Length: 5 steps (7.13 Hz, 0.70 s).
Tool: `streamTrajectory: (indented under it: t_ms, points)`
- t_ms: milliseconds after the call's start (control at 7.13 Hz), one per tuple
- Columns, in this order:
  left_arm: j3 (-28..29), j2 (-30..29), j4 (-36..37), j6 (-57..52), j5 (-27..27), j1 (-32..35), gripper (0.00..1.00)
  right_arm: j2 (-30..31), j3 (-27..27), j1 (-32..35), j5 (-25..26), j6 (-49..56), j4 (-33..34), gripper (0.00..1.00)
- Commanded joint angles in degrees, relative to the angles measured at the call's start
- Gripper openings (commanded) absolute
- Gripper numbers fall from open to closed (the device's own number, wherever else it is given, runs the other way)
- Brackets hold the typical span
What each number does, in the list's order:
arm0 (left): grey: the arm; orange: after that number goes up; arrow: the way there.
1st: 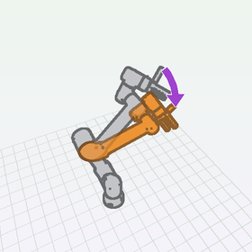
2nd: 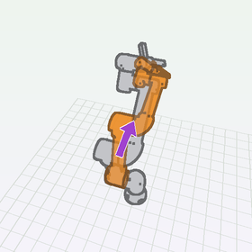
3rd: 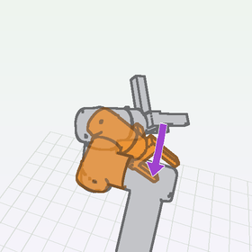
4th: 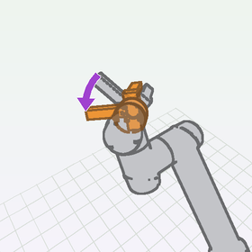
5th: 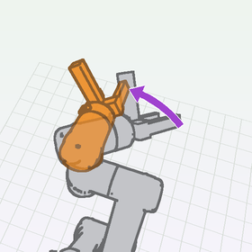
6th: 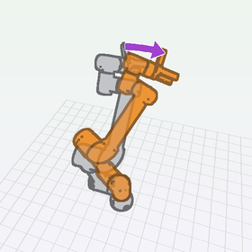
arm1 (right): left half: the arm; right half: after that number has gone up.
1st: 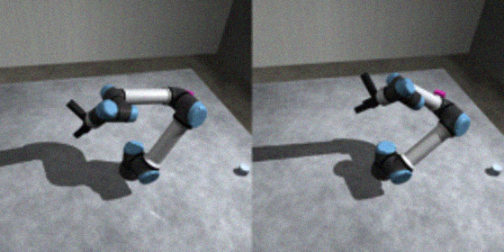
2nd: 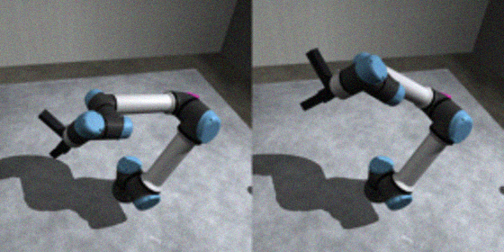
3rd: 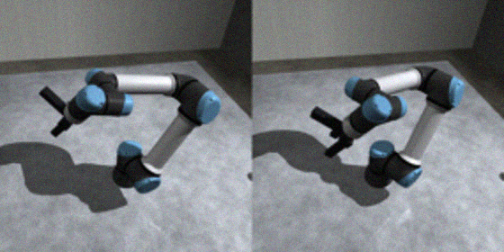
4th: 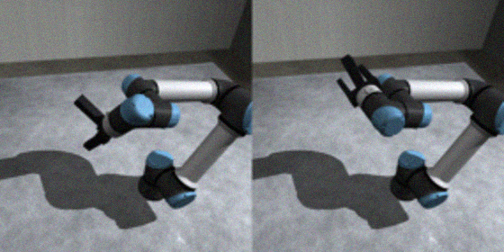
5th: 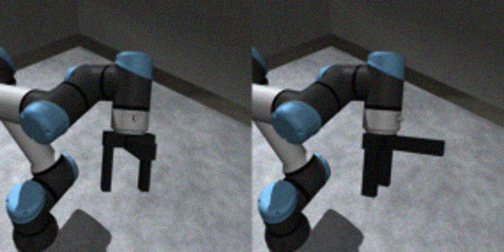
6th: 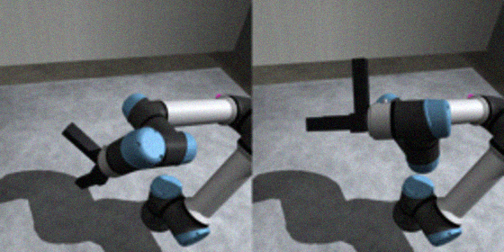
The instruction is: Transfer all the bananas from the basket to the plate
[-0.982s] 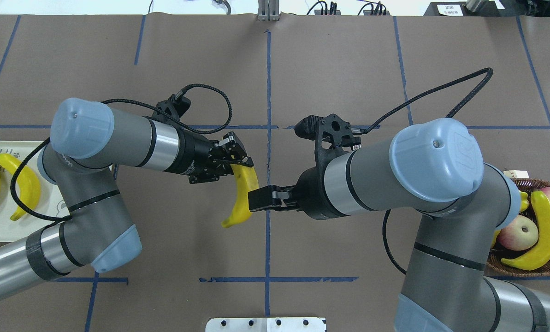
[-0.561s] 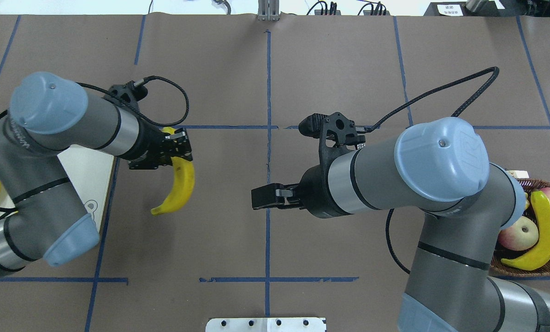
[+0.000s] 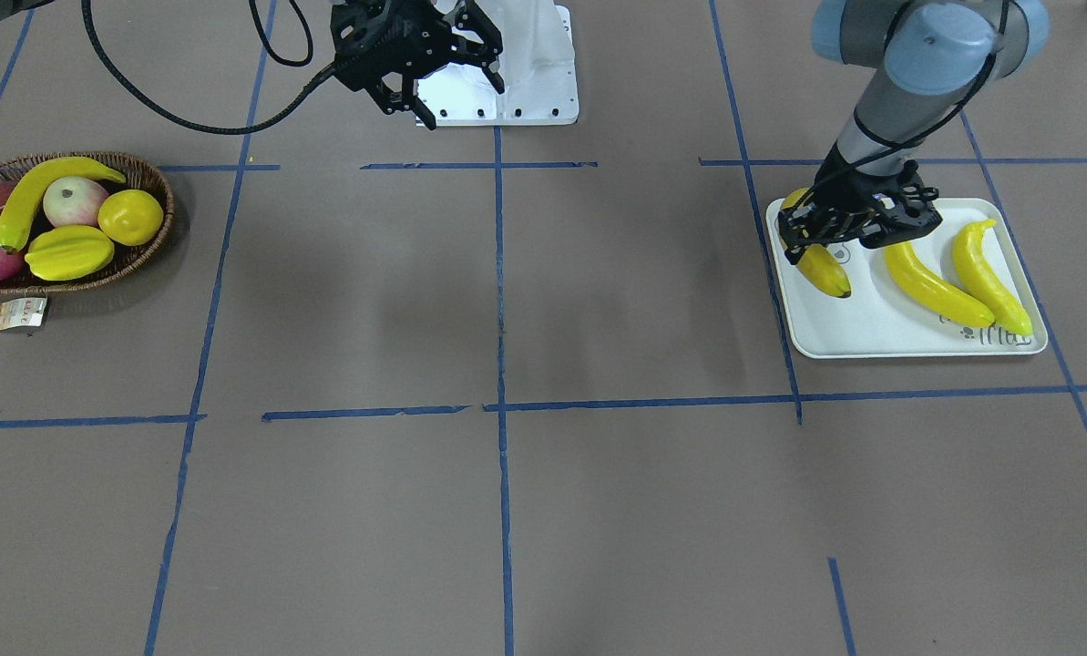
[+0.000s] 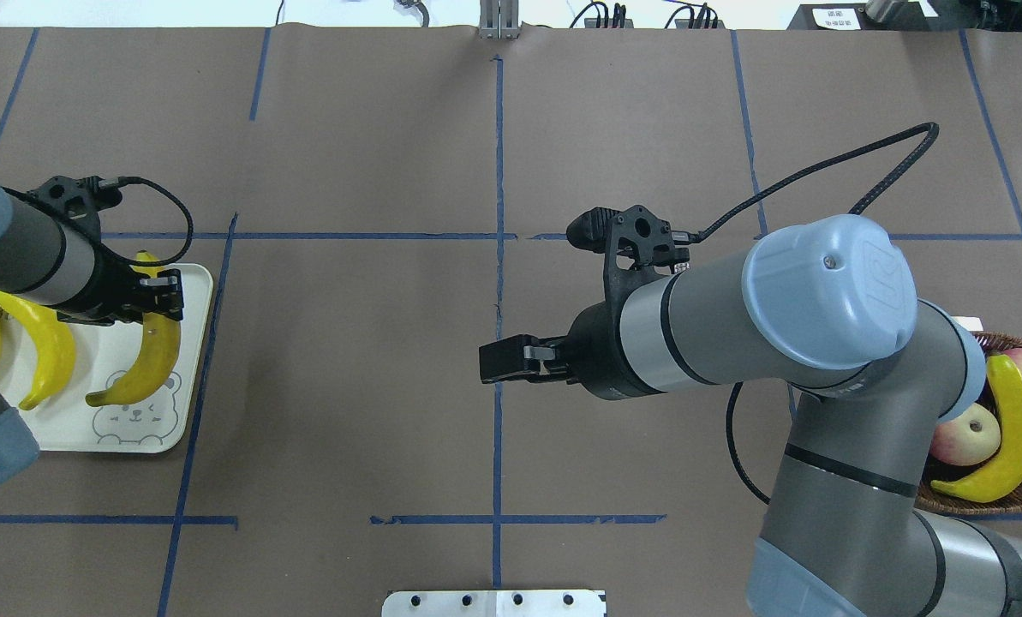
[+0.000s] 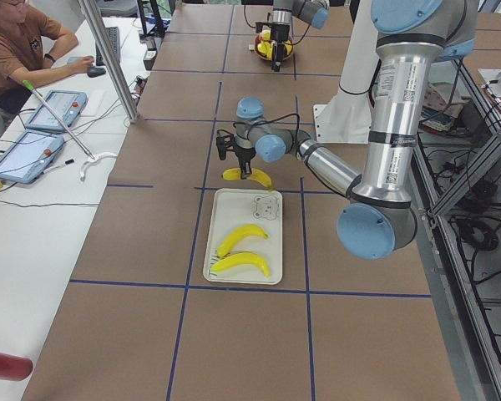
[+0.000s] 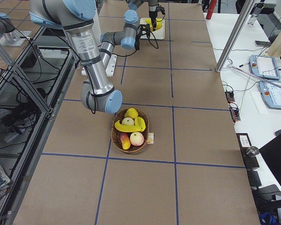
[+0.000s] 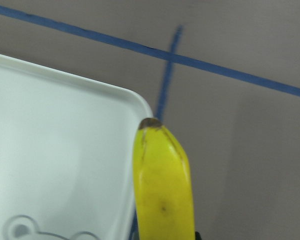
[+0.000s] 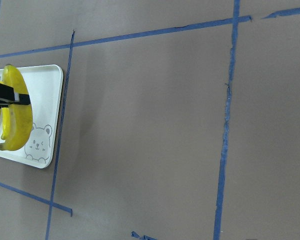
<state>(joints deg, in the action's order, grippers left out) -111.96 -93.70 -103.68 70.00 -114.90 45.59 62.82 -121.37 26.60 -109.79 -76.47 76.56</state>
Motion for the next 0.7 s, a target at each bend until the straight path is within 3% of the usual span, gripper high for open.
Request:
streamTrajectory:
  t_ms: [0,561]
  points:
    - [0.7,3.3,0.0,-5.8,-0.1,2.7,0.00,5.7,-0.1,2.6,-0.6,0.9,0.0,1.00]
    - [5.9,3.0,-0.4,-5.3,-0.3,2.7,0.01,6.3,0.1,3.0,0.0,0.8,0.0,1.00]
